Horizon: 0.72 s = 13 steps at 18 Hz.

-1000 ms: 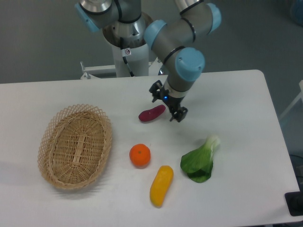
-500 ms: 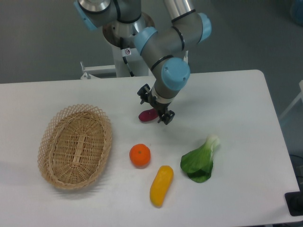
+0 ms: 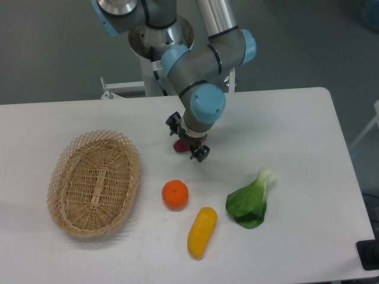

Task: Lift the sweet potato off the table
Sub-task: 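Close the gripper around the purple sweet potato, then lift the sweet potato and carry it up toward the bok choy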

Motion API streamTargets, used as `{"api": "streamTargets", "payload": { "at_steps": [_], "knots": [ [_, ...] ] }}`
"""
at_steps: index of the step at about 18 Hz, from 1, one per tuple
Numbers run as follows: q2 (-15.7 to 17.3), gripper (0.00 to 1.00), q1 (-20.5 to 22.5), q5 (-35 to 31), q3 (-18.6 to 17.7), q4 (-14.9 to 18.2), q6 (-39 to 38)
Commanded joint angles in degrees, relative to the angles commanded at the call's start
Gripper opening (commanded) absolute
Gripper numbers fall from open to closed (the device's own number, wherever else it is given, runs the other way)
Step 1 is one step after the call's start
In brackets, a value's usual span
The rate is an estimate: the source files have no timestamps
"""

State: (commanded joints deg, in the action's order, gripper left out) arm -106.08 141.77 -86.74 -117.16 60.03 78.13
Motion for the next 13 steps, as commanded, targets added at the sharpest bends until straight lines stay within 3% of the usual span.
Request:
{"api": "streamTargets", "payload": {
  "at_steps": [3, 5, 7, 10, 13],
  "knots": [
    [0.0, 1.00, -0.1, -0.2, -0.5, -0.3, -0.3],
    [0.0, 0.93, -0.1, -0.8, -1.3, -2.3, -0.4],
    [0.0, 0.78, -0.1, -0.9, -1.8, -4.0, -0.8],
    [0.4, 0.44, 0.0, -0.9, -1.7, -4.1, -1.1],
    [0.4, 0.27, 0.0, -0.9, -1.3, -4.1, -1.5]
  ]
}}
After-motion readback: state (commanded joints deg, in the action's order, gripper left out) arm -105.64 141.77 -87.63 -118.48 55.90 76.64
